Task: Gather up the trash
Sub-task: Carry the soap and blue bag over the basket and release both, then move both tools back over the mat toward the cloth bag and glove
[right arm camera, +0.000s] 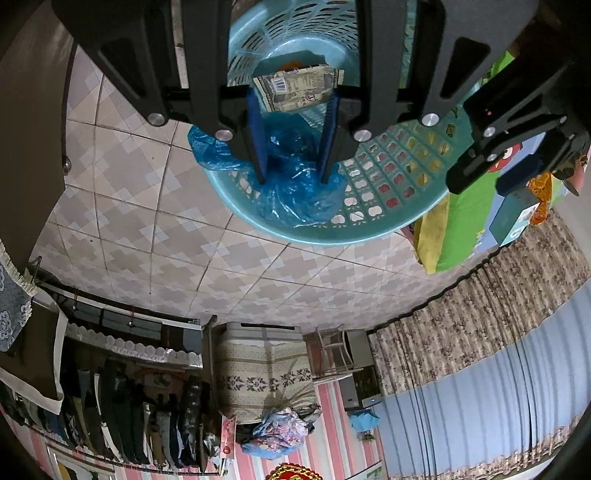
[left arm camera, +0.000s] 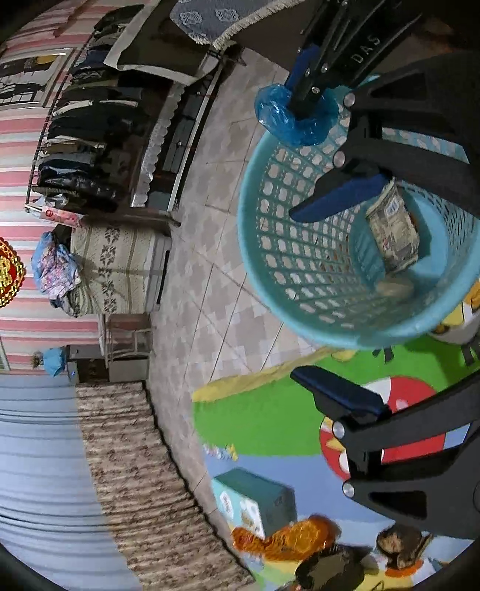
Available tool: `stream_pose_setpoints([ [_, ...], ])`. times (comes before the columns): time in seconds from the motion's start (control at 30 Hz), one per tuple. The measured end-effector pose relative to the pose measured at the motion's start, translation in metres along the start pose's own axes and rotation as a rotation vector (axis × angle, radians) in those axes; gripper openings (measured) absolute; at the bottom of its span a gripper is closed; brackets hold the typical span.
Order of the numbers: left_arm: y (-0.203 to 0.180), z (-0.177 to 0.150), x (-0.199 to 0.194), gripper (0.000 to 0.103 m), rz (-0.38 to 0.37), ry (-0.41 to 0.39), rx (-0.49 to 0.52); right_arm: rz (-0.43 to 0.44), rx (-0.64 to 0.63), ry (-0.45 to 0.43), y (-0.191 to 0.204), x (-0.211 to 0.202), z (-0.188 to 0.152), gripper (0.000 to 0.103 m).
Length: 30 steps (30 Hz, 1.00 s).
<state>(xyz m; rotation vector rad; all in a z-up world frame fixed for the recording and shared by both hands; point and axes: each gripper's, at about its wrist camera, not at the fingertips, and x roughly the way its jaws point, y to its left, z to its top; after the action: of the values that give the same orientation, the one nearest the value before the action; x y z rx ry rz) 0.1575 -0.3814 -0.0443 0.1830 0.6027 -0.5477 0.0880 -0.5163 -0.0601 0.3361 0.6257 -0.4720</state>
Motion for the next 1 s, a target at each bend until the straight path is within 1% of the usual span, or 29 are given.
stream_pose_setpoints([
  [0.07, 0.001, -0.001, -0.005, 0.085, 0.022, -0.007, 0.009, 0.003, -0.002, -0.002, 0.002, 0.0, -0.001, 0.028],
  [0.17, 0.007, -0.003, -0.012, 0.087, 0.055, -0.02, 0.017, 0.011, -0.005, -0.002, 0.006, 0.001, -0.001, 0.028],
  [0.4, 0.029, -0.003, -0.022, 0.09, 0.09, -0.028, -0.037, 0.03, -0.023, 0.0, 0.014, 0.005, -0.003, 0.029],
  [0.43, 0.031, -0.003, -0.023, 0.09, 0.094, -0.029, -0.043, 0.029, -0.028, -0.001, 0.016, 0.005, -0.003, 0.034],
  [0.47, 0.034, -0.002, -0.023, 0.09, 0.095, -0.031, -0.049, 0.022, -0.032, -0.001, 0.017, 0.005, -0.004, 0.047],
  [0.5, 0.037, -0.002, -0.024, 0.09, 0.095, -0.031, -0.056, 0.014, -0.037, -0.005, 0.019, 0.005, -0.004, 0.053],
  [0.53, 0.039, -0.002, -0.024, 0.09, 0.096, -0.03, -0.062, 0.012, -0.038, -0.009, 0.019, 0.005, -0.004, 0.063],
  [0.6, 0.044, -0.002, -0.023, 0.091, 0.1, -0.026, -0.072, 0.006, -0.042, -0.011, 0.022, 0.005, -0.004, 0.07],
  [0.63, 0.046, -0.002, -0.022, 0.091, 0.104, -0.022, -0.076, 0.001, -0.05, -0.011, 0.023, 0.005, -0.004, 0.075],
  [0.67, 0.046, -0.002, -0.022, 0.091, 0.107, -0.017, -0.08, -0.003, -0.056, -0.013, 0.024, 0.005, -0.004, 0.079],
  [0.8, 0.056, -0.002, -0.025, 0.091, 0.115, -0.016, -0.1, -0.012, -0.075, -0.019, 0.027, 0.002, -0.005, 0.08],
  [0.83, 0.059, -0.002, -0.026, 0.091, 0.118, -0.02, -0.104, -0.012, -0.075, -0.02, 0.027, 0.003, -0.004, 0.081],
  [0.87, 0.062, -0.002, -0.028, 0.091, 0.12, -0.024, -0.108, -0.012, -0.076, -0.021, 0.027, 0.002, -0.005, 0.086],
  [0.9, 0.065, 0.0, -0.03, 0.091, 0.123, -0.028, -0.116, -0.013, -0.077, -0.027, 0.028, 0.001, -0.005, 0.088],
  [1.0, 0.074, 0.005, -0.038, 0.091, 0.122, -0.04, -0.142, -0.012, -0.085, -0.037, 0.03, -0.003, -0.005, 0.088],
])
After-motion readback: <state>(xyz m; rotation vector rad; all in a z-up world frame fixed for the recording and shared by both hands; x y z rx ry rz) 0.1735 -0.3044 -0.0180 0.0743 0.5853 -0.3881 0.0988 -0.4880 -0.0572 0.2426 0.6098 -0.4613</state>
